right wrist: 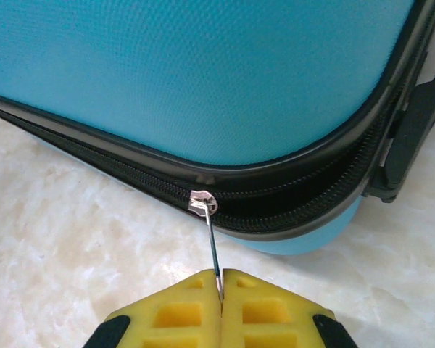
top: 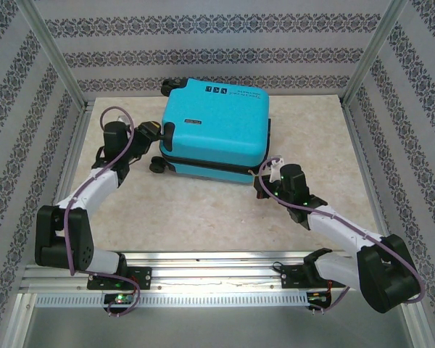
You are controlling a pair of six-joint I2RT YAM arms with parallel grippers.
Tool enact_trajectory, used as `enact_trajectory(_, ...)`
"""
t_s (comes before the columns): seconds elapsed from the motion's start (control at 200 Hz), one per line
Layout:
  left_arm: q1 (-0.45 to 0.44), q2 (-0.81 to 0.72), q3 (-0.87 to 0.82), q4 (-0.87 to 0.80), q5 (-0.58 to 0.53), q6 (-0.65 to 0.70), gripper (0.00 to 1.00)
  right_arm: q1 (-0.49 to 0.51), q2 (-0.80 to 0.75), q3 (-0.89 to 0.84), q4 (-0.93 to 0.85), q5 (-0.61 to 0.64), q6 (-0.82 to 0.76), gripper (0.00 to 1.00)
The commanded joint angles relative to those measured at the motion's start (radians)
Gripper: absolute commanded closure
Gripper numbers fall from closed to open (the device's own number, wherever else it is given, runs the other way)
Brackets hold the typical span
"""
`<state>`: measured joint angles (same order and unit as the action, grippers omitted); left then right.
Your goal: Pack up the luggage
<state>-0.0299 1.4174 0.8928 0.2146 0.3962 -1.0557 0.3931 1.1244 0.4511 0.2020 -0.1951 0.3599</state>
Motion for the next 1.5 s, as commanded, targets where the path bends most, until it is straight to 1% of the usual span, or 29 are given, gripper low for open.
enact_trajectory(0.0, 0.071, -0.005, 0.082, -0.054, 0.05, 0.289, 1.0, -0.02, -0.029, 0.019, -0.11, 0.216, 0.012, 1.0)
enact_trajectory(0.085, 0.12, 0.008, 0.107, -0.1, 0.086, 0.333, 1.0, -0.04, -0.046, 0.011, -0.121, 0.251, 0.037, 1.0)
enact_trajectory(0.195, 0.168, 0.047, 0.131, -0.11, 0.139, 0.365, 1.0, -0.058, -0.039, 0.018, -0.141, 0.255, 0.051, 1.0)
enact_trajectory(0.31, 0.209, 0.113, 0.17, -0.104, 0.219, 0.377, 1.0, -0.064, -0.04, 0.026, -0.171, 0.281, 0.061, 1.0)
enact_trajectory(0.4, 0.225, 0.161, 0.209, -0.112, 0.257, 0.398, 1.0, -0.073, -0.055, 0.026, -0.185, 0.293, 0.068, 1.0)
enact_trajectory(0.505, 0.232, 0.205, 0.278, -0.178, 0.279, 0.46, 1.0, -0.083, -0.067, 0.029, -0.201, 0.291, 0.064, 1.0)
enact_trajectory(0.564, 0.235, 0.226, 0.318, -0.225, 0.279, 0.487, 1.0, -0.088, -0.076, 0.019, -0.165, 0.229, 0.043, 1.0)
enact_trajectory(0.689, 0.236, 0.236, 0.335, -0.224, 0.307, 0.48, 1.0, -0.077, -0.084, -0.012, -0.01, -0.066, -0.022, 1.0)
enact_trajectory(0.734, 0.236, 0.225, 0.322, -0.215, 0.305, 0.47, 1.0, -0.055, -0.084, -0.011, 0.011, -0.111, -0.034, 1.0)
enact_trajectory(0.794, 0.236, 0.2, 0.288, -0.198, 0.288, 0.449, 1.0, -0.033, -0.079, -0.002, 0.015, -0.14, -0.046, 1.0)
enact_trajectory(0.884, 0.235, 0.133, 0.194, -0.144, 0.237, 0.378, 1.0, -0.013, -0.047, 0.021, 0.011, -0.166, -0.041, 0.93)
enact_trajectory(0.944, 0.224, 0.067, 0.114, -0.105, 0.196, 0.34, 1.0, -0.002, -0.015, 0.028, 0.029, -0.189, -0.017, 0.86)
enact_trajectory(1.034, 0.193, -0.046, 0.021, -0.104, 0.092, 0.334, 1.0, 0.018, 0.034, 0.023, 0.078, -0.209, 0.026, 0.77)
enact_trajectory(1.129, 0.171, -0.131, -0.022, -0.137, 0.032, 0.34, 1.0, 0.049, 0.084, 0.031, 0.1, -0.209, 0.045, 0.66)
enact_trajectory(1.209, 0.17, -0.167, -0.044, -0.144, 0.027, 0.334, 1.0, 0.059, 0.126, 0.049, 0.106, -0.204, 0.047, 0.59)
enact_trajectory(1.259, 0.17, -0.176, -0.047, -0.15, 0.028, 0.338, 1.0, 0.06, 0.151, 0.06, 0.114, -0.204, 0.047, 0.57)
enact_trajectory(1.499, 0.17, -0.166, -0.053, -0.129, 0.07, 0.321, 1.0, 0.059, 0.253, 0.126, 0.135, -0.231, 0.051, 0.52)
